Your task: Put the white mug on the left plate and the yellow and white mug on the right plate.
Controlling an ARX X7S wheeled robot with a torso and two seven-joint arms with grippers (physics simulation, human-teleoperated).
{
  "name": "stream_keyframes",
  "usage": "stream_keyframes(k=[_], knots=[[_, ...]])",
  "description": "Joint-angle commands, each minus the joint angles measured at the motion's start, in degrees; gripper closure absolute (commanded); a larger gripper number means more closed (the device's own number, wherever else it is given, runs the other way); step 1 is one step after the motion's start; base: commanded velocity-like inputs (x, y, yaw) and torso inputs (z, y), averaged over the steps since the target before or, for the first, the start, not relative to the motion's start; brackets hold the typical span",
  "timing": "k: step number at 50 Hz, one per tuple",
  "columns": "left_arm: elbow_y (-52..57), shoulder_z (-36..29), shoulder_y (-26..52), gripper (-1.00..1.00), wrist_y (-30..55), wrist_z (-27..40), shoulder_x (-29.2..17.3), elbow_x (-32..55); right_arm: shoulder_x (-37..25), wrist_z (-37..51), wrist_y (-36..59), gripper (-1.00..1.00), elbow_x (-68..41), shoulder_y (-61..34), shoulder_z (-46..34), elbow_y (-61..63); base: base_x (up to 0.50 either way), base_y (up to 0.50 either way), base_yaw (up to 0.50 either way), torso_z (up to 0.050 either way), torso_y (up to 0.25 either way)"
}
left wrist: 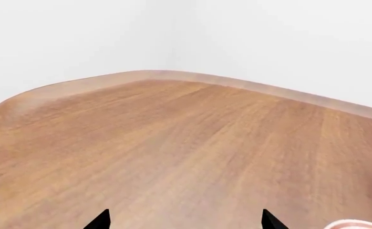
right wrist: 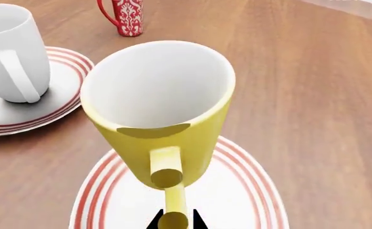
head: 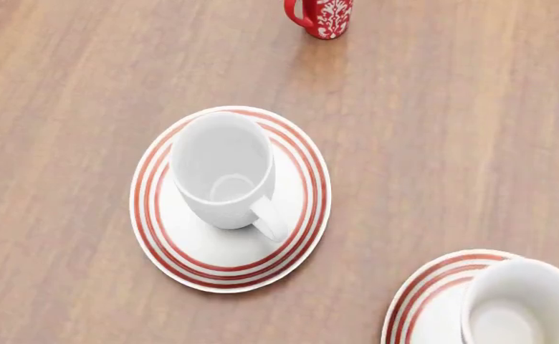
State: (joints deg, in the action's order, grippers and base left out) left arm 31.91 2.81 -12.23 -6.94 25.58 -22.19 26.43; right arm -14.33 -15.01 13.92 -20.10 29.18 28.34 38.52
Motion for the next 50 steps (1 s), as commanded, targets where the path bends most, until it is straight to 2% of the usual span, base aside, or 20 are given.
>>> stream_keyframes(k=[1,32,50], knots=[[0.28,0.19,0.28,-1.0,0.43,0.43,-0.34,0.44,0.71,-1.16,-2.35,1.0,0.22,0.72,-0.53,-2.39,0.0,0.0,0.0,0.0,0.0],[0.53,0.17,0.01,-1.0,0.21,0.91,-0.61,0.63,1.53,-3.08,-8.12,1.0,1.2,-2.79,-2.57,-16.28,0.0,0.0,0.0,0.0,0.0],[0.98,0.42,-0.34,-1.0,-0.01,1.32,-0.79,0.82,1.28,-3.23,-8.54,1.0,1.29,-3.4,-3.73,-18.25,0.0,0.0,0.0,0.0,0.001]])
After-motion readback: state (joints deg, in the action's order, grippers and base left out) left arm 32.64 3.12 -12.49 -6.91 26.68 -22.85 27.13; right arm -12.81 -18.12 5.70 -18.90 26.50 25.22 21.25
